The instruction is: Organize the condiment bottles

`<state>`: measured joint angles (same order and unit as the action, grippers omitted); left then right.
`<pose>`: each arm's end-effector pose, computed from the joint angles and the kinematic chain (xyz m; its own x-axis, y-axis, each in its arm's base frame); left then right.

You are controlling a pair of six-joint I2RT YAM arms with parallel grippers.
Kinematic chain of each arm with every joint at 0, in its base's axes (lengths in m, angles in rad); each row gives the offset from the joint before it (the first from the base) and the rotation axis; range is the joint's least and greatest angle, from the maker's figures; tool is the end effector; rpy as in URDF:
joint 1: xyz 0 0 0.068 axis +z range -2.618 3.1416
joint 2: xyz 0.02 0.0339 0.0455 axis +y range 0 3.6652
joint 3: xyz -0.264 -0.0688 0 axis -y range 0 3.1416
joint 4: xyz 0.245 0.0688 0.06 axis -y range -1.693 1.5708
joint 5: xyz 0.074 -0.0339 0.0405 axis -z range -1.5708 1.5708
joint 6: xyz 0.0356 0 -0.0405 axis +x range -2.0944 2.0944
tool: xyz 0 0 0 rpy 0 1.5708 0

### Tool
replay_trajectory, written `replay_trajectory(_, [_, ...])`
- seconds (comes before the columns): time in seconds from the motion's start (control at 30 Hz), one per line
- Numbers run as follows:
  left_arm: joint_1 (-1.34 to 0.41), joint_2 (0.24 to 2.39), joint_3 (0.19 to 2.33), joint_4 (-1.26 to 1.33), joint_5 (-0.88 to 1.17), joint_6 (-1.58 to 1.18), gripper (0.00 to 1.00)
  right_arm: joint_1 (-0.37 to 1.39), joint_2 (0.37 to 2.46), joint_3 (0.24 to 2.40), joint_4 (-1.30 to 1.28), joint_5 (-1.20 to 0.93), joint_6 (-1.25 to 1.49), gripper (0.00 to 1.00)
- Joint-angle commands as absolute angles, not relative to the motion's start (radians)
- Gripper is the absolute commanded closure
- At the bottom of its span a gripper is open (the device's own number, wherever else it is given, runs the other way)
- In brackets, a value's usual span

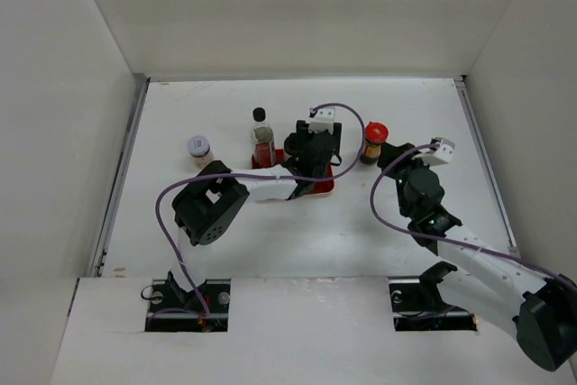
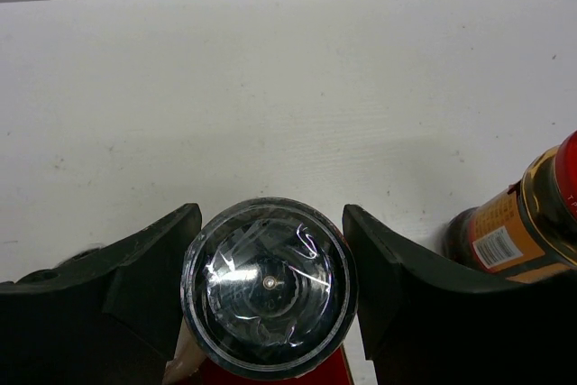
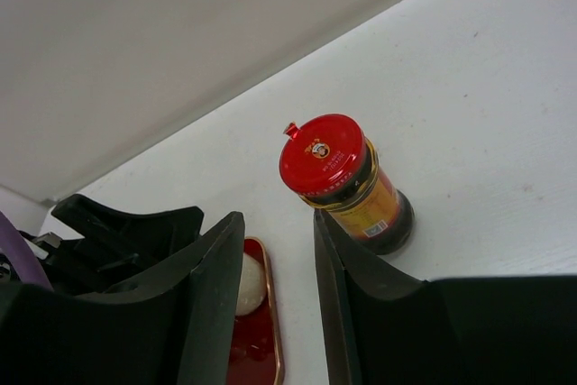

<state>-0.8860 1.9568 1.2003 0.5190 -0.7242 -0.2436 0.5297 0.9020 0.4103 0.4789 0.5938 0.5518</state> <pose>0.2944 -0.3232 0.2099 -0.1861 -0.0577 -0.9808 0.1319 0.9878 -0.0832 0.1862 0.0859 0.2565 0.0241 0.5176 -0.8553 0.0603 0.8532 0.5181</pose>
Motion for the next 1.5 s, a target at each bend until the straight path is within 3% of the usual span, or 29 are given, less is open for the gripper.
replay_trajectory(0.0, [-0.884, 1.957, 1.243, 0.632, -0.75, -0.216, 0.44, 0.524, 0.896, 0.417, 0.506, 0.587, 0.561, 0.54])
replay_trajectory(0.13, [-0.892, 1.936, 1.243, 0.632, -0.75, -0.212, 0.2, 0.519, 0.91, 0.42, 0.502, 0.601, 0.558, 0.27])
replay_trajectory(0.2, [-0.903, 1.908, 1.241, 0.629, -0.744, -0.21, 0.12, 0.515, 0.92, 0.422, 0.5, 0.606, 0.558, 0.19])
replay_trajectory(0.33, [-0.918, 1.858, 1.238, 0.624, -0.742, -0.204, 0.05, 0.505, 0.92, 0.419, 0.5, 0.606, 0.561, 0.16])
replay_trajectory(0.57, [-0.981, 1.682, 1.138, 0.664, -0.736, -0.199, 0.04, 0.479, 0.893, 0.407, 0.497, 0.604, 0.571, 0.18])
replay_trajectory(0.7, [-1.021, 1.522, 0.976, 0.738, -0.727, -0.199, 0.13, 0.476, 0.9, 0.407, 0.495, 0.594, 0.574, 0.18])
replay_trajectory(0.83, [-1.05, 1.324, 0.738, 0.784, -0.718, -0.235, 0.44, 0.469, 0.931, 0.425, 0.491, 0.571, 0.561, 0.14])
replay_trajectory(0.93, [-1.087, 1.154, 0.564, 0.772, -0.713, -0.259, 0.61, 0.469, 1.009, 0.483, 0.454, 0.529, 0.531, 0.05])
replay_trajectory(1.0, [-1.107, 1.053, 0.465, 0.759, -0.715, -0.281, 0.66, 0.473, 1.063, 0.55, 0.392, 0.517, 0.473, 0.0])
replay_trajectory(1.17, [-1.128, 0.911, 0.307, 0.721, -0.768, -0.371, 0.68, 0.473, 1.17, 0.685, 0.25, 0.558, 0.42, 0.0])
replay_trajectory(1.3, [-1.076, 0.893, 0.226, 0.785, -0.788, -0.408, 0.53, 0.449, 1.268, 0.794, 0.151, 0.551, 0.384, 0.0])
replay_trajectory(1.47, [-1.019, 0.974, 0.158, 0.946, -0.834, -0.466, 0.22, 0.446, 1.379, 0.864, 0.087, 0.515, 0.362, 0.0])
